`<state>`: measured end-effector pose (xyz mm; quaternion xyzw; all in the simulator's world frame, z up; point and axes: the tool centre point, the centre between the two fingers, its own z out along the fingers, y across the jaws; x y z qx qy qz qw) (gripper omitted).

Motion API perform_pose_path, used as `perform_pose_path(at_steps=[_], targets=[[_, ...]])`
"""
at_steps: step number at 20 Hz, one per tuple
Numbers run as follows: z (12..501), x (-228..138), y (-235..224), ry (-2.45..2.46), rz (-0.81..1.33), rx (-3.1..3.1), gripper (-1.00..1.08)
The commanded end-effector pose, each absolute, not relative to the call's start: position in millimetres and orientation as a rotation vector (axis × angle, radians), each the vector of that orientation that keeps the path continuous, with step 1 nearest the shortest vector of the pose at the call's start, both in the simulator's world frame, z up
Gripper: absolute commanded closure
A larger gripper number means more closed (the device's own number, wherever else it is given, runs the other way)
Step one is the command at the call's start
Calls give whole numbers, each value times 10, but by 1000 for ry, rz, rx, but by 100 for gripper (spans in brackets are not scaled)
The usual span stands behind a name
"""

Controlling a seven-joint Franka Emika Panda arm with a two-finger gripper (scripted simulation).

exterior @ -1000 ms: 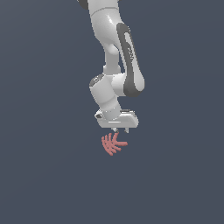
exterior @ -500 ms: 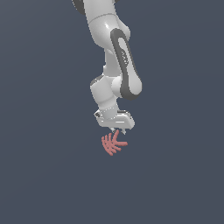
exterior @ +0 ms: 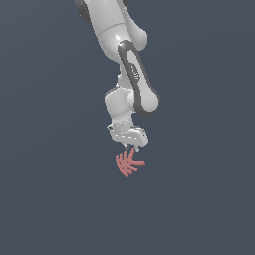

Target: Pick up the object and move it to a goal position.

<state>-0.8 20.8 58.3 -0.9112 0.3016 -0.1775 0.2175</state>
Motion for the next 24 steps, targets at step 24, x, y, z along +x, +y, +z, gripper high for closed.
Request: perform_pose_path(at_steps=[24], targets=[[447,-196,206,953,-519,-2518,-20]])
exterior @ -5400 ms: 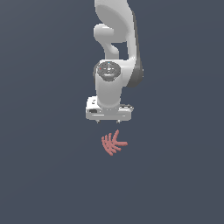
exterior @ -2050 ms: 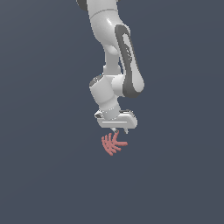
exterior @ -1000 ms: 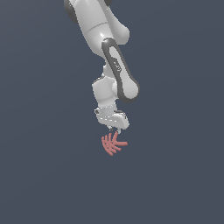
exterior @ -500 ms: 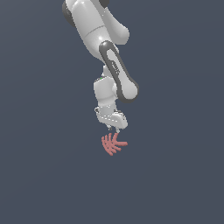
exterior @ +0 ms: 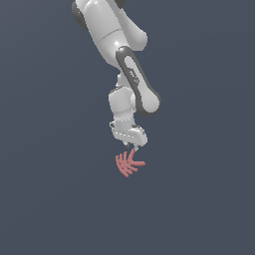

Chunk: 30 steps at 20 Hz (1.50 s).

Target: Pick up the object and move it to a goal position.

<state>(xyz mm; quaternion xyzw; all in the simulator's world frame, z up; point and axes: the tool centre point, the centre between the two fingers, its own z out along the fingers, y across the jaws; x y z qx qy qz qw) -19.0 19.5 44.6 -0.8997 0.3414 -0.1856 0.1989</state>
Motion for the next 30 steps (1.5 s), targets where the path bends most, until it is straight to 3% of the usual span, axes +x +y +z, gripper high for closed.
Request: perform_pose_path(at_steps=[1,17,18,30], targets=[[445,-190,194,955,-519,-2517,-20],[189,-56,278,953,-518,-2519,-20],[189,-56,278,953,-518,-2519,108],[242,-30,230,963,-533,-2517,108]])
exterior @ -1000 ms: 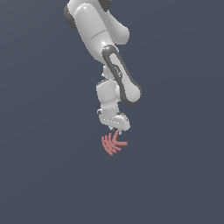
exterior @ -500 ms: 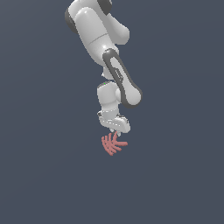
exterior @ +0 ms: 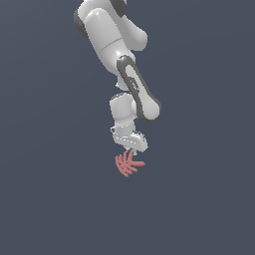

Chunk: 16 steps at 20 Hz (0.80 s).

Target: Pick up the object and move it to a goal position.

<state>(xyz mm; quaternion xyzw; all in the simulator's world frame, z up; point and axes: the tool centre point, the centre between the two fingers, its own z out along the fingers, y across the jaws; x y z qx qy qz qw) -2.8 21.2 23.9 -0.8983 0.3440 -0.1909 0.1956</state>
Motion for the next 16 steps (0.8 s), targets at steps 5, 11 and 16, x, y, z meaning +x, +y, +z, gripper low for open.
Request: perform_pose_path(at_steps=[5,11,16], targets=[[314,-27,423,962,-533,-2517,108],[462,-15,820,960,-532,-2516,108],[593,1,1169,958,-533,-2515,108]])
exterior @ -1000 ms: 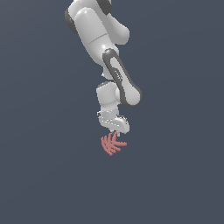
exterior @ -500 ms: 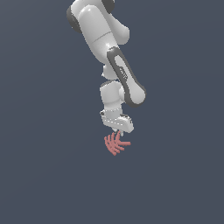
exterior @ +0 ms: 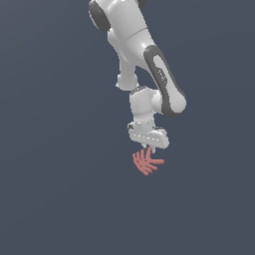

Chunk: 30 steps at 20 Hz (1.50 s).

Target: Pick up the object and move it to a goal position.

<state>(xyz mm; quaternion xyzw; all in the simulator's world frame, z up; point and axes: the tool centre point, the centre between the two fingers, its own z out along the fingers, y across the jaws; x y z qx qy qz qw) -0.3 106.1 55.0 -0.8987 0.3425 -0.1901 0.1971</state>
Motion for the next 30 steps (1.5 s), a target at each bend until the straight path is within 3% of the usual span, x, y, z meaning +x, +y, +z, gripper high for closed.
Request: perform_pose_path(at_steps=[1,30], targets=[[615,5,1233,958,-533,-2515,108],[1037,69,2395,954,-521,-2518,108]])
